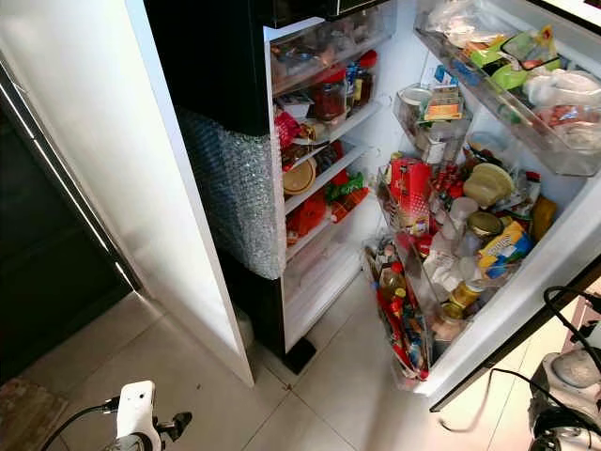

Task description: Restocking fridge

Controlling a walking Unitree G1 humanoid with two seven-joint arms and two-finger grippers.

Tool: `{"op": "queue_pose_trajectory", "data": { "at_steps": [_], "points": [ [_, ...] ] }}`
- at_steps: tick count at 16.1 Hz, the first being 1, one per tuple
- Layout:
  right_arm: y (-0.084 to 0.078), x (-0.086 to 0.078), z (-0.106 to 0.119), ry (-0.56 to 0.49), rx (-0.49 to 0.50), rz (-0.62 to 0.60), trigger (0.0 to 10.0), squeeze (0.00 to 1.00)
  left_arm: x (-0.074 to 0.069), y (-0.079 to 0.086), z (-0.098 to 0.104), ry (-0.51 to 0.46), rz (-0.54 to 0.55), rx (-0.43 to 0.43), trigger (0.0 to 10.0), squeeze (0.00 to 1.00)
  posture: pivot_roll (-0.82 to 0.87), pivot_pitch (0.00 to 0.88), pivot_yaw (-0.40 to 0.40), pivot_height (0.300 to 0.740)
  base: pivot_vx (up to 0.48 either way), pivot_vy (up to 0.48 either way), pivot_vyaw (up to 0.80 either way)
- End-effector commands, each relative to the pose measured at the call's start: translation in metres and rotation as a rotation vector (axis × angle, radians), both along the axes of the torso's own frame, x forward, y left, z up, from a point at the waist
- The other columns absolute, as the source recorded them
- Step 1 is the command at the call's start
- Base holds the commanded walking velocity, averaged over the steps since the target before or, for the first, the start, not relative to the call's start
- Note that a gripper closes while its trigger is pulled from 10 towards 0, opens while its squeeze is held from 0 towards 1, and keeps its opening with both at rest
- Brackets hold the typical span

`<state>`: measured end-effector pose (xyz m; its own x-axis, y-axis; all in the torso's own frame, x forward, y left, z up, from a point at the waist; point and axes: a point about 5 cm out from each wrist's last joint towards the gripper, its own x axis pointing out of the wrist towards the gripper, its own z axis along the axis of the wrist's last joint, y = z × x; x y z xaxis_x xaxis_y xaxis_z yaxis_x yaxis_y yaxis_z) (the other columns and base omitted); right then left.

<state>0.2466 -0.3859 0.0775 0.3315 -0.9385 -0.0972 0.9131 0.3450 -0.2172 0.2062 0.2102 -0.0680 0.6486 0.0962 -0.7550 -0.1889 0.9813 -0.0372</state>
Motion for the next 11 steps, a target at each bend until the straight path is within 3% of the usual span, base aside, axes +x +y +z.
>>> {"op": "queue_pose_trajectory", "data": {
  "at_steps": [1,5,7,11],
  "points": [
    [-0.002,0.004,0.007,-0.037,0.002,-0.006,10.0,0.0,-0.004,0.001,-0.002,0.005,-0.009,-0.001,10.0,0.0,-0.06,0.0,-0.008,0.74,0.0,0.0,0.0],
    [0.003,0.011,0.006,-0.074,0.048,0.061,10.0,0.0,-0.005,0.001,-0.002,0.006,-0.015,0.001,10.0,0.0,-0.06,0.0,-0.007,0.74,0.0,0.0,0.0],
    [0.013,0.02,0.004,-0.089,0.086,0.153,10.0,0.0,-0.005,0.001,-0.002,0.001,-0.011,-0.004,10.0,0.0,-0.06,0.0,-0.007,0.74,0.0,0.0,0.0],
    [0.021,0.027,0.003,-0.086,0.09,0.226,10.0,0.0,-0.006,0.001,-0.002,0.002,-0.017,-0.005,10.0,0.0,-0.06,0.0,-0.005,0.74,0.0,0.0,0.0]
  ]
}}
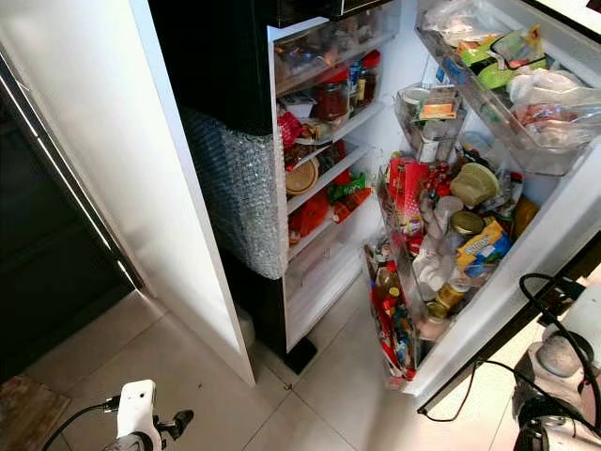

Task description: Restocking fridge

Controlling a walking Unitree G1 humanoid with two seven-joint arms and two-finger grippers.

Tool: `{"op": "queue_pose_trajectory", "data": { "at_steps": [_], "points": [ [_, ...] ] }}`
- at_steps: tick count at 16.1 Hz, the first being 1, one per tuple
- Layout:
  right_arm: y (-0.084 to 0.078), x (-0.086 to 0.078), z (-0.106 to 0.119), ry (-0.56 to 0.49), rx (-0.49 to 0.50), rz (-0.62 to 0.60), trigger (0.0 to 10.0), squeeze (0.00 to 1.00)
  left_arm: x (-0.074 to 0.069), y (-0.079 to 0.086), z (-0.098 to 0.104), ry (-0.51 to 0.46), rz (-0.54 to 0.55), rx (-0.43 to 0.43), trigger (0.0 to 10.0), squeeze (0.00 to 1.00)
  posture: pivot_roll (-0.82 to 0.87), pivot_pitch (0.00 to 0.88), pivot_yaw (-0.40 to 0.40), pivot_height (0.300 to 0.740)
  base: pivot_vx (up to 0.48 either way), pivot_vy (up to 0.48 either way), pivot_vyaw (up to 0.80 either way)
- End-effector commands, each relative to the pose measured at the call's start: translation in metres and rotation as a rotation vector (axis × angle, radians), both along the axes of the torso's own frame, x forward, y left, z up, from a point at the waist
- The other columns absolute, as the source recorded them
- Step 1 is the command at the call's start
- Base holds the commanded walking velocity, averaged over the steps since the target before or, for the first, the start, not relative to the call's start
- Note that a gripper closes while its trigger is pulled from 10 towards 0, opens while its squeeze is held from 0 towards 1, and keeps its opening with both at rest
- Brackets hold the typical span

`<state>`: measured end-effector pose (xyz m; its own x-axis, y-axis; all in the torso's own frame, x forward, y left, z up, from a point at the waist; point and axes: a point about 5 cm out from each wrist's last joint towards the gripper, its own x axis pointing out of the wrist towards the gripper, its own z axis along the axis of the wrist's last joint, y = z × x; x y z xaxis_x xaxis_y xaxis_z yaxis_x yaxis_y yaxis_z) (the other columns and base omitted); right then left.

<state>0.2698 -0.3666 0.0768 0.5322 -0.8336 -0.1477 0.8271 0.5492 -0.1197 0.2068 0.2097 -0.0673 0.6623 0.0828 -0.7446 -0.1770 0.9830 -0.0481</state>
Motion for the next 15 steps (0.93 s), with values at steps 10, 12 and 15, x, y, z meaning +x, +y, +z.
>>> {"op": "queue_pose_trajectory", "data": {
  "at_steps": [10,12,15],
  "points": [
    [0.031,0.023,-0.007,-0.025,0.106,0.299,10.0,0.0,-0.006,0.001,-0.003,0.018,-0.004,-0.001,10.0,0.0,-0.06,0.0,-0.007,0.74,0.0,0.0,0.0],
    [0.041,0.027,-0.011,-0.027,0.134,0.358,10.0,0.0,-0.006,0.001,-0.003,0.016,-0.002,-0.003,10.0,0.0,-0.06,0.0,-0.009,0.74,0.0,0.0,0.0],
    [0.049,0.03,-0.014,-0.022,0.151,0.428,10.0,0.0,-0.006,0.001,-0.003,0.016,-0.002,-0.004,10.0,0.0,-0.06,0.0,-0.009,0.74,0.0,0.0,0.0]
  ]
}}
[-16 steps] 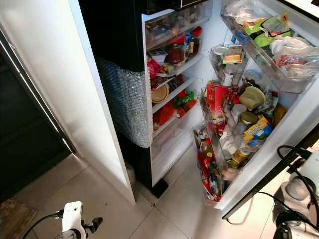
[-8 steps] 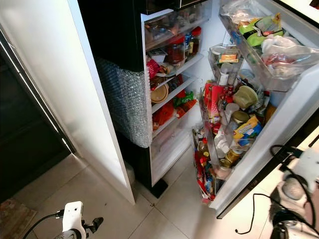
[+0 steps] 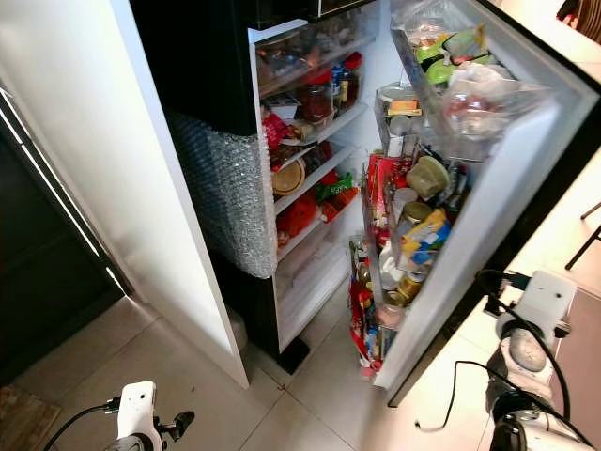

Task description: Restocking fridge

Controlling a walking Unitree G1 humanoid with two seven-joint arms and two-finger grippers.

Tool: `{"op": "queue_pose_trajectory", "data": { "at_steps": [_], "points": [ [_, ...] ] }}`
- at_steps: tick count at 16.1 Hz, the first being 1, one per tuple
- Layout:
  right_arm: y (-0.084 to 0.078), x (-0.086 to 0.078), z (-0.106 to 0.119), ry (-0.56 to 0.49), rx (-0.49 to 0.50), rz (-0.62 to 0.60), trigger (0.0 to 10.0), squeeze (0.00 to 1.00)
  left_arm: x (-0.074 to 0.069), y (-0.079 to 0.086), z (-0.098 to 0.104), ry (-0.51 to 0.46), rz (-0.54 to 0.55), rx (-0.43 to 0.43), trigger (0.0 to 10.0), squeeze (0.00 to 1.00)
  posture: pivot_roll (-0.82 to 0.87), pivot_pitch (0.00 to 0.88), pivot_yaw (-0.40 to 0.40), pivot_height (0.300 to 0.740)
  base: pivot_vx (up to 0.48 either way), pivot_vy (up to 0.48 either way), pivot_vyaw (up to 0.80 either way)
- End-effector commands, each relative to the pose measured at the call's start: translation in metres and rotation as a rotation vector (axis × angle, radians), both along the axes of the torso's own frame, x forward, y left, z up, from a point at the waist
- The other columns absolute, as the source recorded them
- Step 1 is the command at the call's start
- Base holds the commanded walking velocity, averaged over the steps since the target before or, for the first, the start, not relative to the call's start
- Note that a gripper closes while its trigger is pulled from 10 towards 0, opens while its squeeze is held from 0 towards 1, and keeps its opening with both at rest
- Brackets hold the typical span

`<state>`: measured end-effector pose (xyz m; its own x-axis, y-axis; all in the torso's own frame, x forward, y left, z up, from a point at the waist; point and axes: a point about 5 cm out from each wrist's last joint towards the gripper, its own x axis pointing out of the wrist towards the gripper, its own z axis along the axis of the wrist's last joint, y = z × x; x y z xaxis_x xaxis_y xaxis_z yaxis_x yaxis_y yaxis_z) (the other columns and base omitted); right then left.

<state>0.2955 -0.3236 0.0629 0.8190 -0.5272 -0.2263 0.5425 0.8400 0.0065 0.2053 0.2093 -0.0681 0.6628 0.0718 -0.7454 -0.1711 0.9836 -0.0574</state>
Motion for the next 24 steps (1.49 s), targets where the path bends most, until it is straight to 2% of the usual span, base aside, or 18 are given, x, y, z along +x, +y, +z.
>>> {"op": "queue_pose_trajectory", "data": {
  "at_steps": [1,2,3,4,6,8,12,17,19,21,24],
  "points": [
    [0.018,0.009,-0.004,0.009,0.048,0.131,10.0,0.0,-0.005,0.001,-0.003,0.017,0.004,0.005,10.0,0.0,-0.06,0.0,-0.011,0.74,0.0,0.0,0.0],
    [0.022,0.01,-0.005,0.015,0.052,0.171,10.0,0.0,-0.005,0.001,-0.003,0.017,0.005,0.006,10.0,0.0,-0.06,0.0,-0.011,0.74,0.0,0.0,0.0],
    [0.034,0.013,-0.008,0.028,0.047,0.275,10.0,0.0,-0.005,0.001,-0.003,0.018,0.004,0.007,10.0,0.0,-0.06,0.0,-0.011,0.74,0.0,0.0,0.0],
    [0.038,0.014,-0.009,0.03,0.053,0.31,10.0,0.0,-0.005,0.001,-0.003,0.018,0.004,0.006,10.0,0.0,-0.06,0.0,-0.011,0.74,0.0,0.0,0.0],
    [0.057,0.018,-0.014,0.049,0.061,0.461,10.0,0.0,-0.005,0.001,-0.003,0.018,0.005,0.006,10.0,0.0,-0.07,0.0,-0.012,0.74,0.0,0.0,0.0],
    [0.074,0.026,-0.008,0.002,0.072,0.581,10.0,0.0,-0.004,0.001,-0.002,0.018,0.003,0.007,10.0,0.0,-0.07,0.0,-0.01,0.74,0.0,0.0,0.0],
    [0.082,0.043,0.014,-0.057,0.017,0.609,10.0,0.0,-0.003,0.0,-0.002,0.014,0.01,0.005,10.0,0.0,-0.05,0.0,-0.02,0.74,0.0,0.0,0.0],
    [0.106,0.067,0.047,-0.15,-0.026,0.756,10.0,0.0,-0.002,-0.001,-0.002,0.013,0.02,0.003,10.0,0.0,-0.05,0.0,-0.027,0.74,0.0,0.0,0.0],
    [0.115,0.07,0.052,-0.169,-0.02,0.817,10.0,0.0,-0.002,-0.001,-0.001,0.012,0.023,0.002,10.0,0.0,-0.05,0.0,-0.028,0.74,0.0,0.0,0.0],
    [0.115,0.07,0.052,-0.164,-0.024,0.816,10.0,0.0,-0.001,-0.002,-0.001,0.011,0.024,0.001,10.0,0.0,-0.04,0.0,-0.031,0.74,0.0,0.0,0.0],
    [0.1,0.062,0.038,-0.12,0.021,0.718,10.0,0.0,-0.001,-0.002,-0.001,0.011,0.026,-0.002,10.0,0.0,-0.05,0.0,-0.033,0.74,0.0,0.0,0.0]
  ]
}}
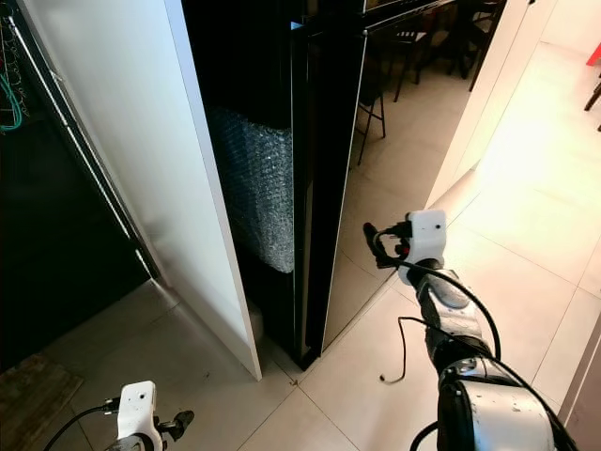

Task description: Restocking fridge

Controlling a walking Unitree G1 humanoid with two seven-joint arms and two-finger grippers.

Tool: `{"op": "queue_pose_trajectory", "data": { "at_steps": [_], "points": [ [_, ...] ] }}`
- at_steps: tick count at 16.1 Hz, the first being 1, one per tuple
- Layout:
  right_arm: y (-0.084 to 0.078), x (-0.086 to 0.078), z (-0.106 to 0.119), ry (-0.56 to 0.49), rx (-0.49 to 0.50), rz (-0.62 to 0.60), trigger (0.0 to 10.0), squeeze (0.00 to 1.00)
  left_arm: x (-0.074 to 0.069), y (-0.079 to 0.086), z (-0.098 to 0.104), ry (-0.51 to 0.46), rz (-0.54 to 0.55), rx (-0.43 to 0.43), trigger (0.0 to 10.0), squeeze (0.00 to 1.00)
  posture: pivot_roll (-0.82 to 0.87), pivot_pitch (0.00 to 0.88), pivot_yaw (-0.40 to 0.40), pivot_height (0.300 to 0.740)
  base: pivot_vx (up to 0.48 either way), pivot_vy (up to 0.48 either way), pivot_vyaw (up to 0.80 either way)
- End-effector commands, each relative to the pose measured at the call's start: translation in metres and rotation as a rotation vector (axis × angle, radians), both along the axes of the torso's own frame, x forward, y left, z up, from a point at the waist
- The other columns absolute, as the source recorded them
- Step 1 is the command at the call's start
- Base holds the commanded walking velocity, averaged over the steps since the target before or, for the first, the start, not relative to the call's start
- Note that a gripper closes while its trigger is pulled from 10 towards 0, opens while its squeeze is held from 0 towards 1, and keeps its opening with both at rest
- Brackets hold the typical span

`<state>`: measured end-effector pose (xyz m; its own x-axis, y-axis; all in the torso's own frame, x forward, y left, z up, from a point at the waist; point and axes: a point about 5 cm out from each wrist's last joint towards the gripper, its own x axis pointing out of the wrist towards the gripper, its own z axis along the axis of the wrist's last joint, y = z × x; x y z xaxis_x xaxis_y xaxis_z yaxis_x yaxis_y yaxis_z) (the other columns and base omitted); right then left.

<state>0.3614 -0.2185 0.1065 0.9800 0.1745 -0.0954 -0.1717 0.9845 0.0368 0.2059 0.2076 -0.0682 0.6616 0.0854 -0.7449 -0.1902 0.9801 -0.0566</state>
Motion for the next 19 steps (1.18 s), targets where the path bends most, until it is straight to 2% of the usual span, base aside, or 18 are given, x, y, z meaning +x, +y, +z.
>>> {"op": "queue_pose_trajectory", "data": {
  "at_steps": [1,3,5,7,9,10,11,12,13,14,15,17,19],
  "points": [
    [-0.011,-0.008,-0.013,0.057,0.009,-0.062,10.0,0.0,-0.002,0.0,-0.001,0.012,0.005,-0.004,10.0,0.0,-0.04,0.0,-0.034,0.74,0.0,0.0,0.0],
    [-0.02,-0.016,-0.026,0.123,0.021,-0.129,10.0,0.0,-0.002,-0.001,-0.001,0.012,0.005,-0.004,10.0,0.0,-0.04,0.0,-0.034,0.74,0.0,0.0,0.0],
    [-0.027,-0.029,-0.047,0.232,-0.028,-0.201,10.0,0.0,-0.002,-0.001,-0.001,0.012,0.005,-0.005,10.0,0.0,-0.04,0.0,-0.036,0.74,0.0,0.0,0.0],
    [-0.025,-0.044,-0.07,0.338,0.001,-0.245,10.0,0.0,-0.002,-0.001,-0.001,0.012,0.004,-0.005,10.0,0.0,-0.05,0.0,-0.037,0.74,0.0,0.0,0.0],
    [-0.023,-0.067,-0.1,0.477,0.191,-0.358,10.0,0.0,-0.002,-0.002,-0.002,0.017,-0.003,-0.002,10.0,0.0,-0.05,0.0,-0.04,0.74,0.0,0.0,0.0],
    [-0.018,-0.075,-0.109,0.526,0.127,-0.325,10.0,0.0,-0.002,-0.002,-0.002,0.018,-0.002,-0.003,10.0,0.0,-0.04,0.0,-0.041,0.74,0.0,0.0,0.0],
    [0.002,-0.091,-0.129,0.61,-0.056,-0.166,10.0,0.0,-0.002,-0.002,-0.002,0.018,0.0,-0.004,10.0,0.0,-0.05,0.0,-0.041,0.74,0.0,0.0,0.0],
    [0.01,-0.096,-0.135,0.631,-0.096,-0.108,10.0,0.0,-0.003,-0.002,-0.002,0.018,-0.001,-0.003,10.0,0.0,-0.05,0.0,-0.043,0.74,0.0,0.0,0.0],
    [0.019,-0.106,-0.144,0.661,-0.095,-0.068,10.0,0.0,-0.003,-0.001,-0.002,0.025,-0.008,0.005,10.0,0.0,-0.04,0.0,-0.042,0.74,0.0,0.0,0.0],
    [0.02,-0.116,-0.152,0.7,-0.055,-0.108,10.0,0.0,-0.003,-0.001,-0.002,0.026,-0.007,0.008,10.0,0.0,-0.04,0.0,-0.04,0.74,0.0,0.0,0.0],
    [0.012,-0.131,-0.161,0.754,-0.028,-0.165,10.0,0.0,-0.003,-0.001,-0.002,0.024,-0.007,0.007,10.0,0.0,-0.04,0.0,-0.04,0.74,0.0,0.0,0.0],
    [0.012,-0.15,-0.173,0.811,-0.047,-0.152,10.0,0.0,-0.003,-0.001,-0.002,0.025,-0.003,0.007,10.0,0.0,-0.03,0.0,-0.042,0.74,0.0,0.0,0.0],
    [0.012,-0.156,-0.176,0.822,-0.031,-0.17,10.0,0.0,-0.004,0.0,-0.003,0.03,-0.008,0.007,10.0,0.0,-0.03,0.0,-0.039,0.74,0.0,0.0,0.0]
  ]
}}
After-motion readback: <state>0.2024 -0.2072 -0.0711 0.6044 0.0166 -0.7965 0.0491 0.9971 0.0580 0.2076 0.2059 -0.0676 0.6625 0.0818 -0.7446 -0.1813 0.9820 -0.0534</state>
